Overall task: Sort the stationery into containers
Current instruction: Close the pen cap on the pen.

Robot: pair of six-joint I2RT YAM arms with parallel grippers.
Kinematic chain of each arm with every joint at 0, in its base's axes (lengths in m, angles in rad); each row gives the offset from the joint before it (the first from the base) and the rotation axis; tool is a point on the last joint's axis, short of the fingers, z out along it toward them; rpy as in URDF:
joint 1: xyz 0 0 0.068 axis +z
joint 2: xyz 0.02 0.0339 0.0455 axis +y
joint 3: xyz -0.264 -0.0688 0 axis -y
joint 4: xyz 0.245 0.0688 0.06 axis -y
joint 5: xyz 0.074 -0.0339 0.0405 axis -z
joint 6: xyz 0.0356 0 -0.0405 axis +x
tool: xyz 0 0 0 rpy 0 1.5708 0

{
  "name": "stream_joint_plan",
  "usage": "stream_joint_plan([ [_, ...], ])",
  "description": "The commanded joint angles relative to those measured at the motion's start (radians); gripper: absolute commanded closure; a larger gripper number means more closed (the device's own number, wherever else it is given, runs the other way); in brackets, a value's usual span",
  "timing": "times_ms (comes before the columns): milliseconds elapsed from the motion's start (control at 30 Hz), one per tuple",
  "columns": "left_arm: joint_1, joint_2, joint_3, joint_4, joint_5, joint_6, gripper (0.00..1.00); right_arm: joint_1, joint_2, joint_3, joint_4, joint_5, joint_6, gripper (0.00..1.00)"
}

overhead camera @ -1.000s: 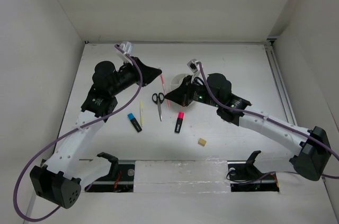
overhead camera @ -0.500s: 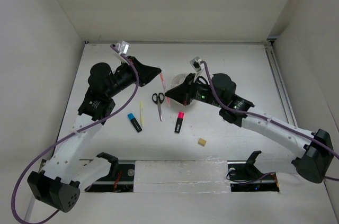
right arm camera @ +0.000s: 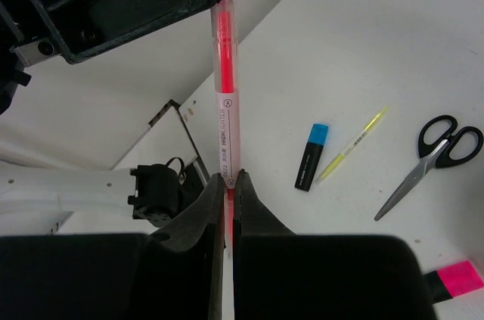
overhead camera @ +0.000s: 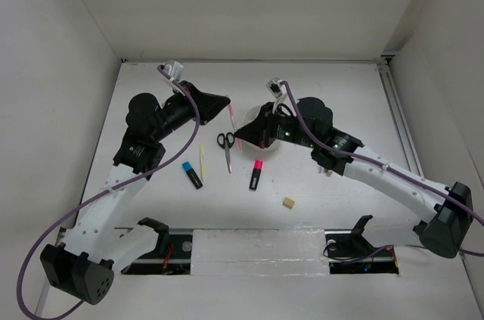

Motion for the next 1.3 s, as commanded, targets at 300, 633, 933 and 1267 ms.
stream_joint_plan([
  [300,-0.01,-0.05,-0.066,-0.081,0.079,0.05,1.0,-0.017,0.038,0.179,0.236,0.047,0.001,1.0],
  [633,-0.01,-0.05,-0.085,-0.051,0.091,0.05,1.0,-0.017,0.029,0.159,0.305,0.012,0.001,1.0],
  [933,-0.01,-0.05,-0.085,-0.051,0.105,0.05,1.0,-0.046,0.038,0.202,0.323,-0.017,0.019,1.0],
  [1267,-0.019,-0.056,0.071,-0.15,0.007,0.05,1.0,0.011,0.058,0.033,0.426,-0.054,-0.053,1.0],
])
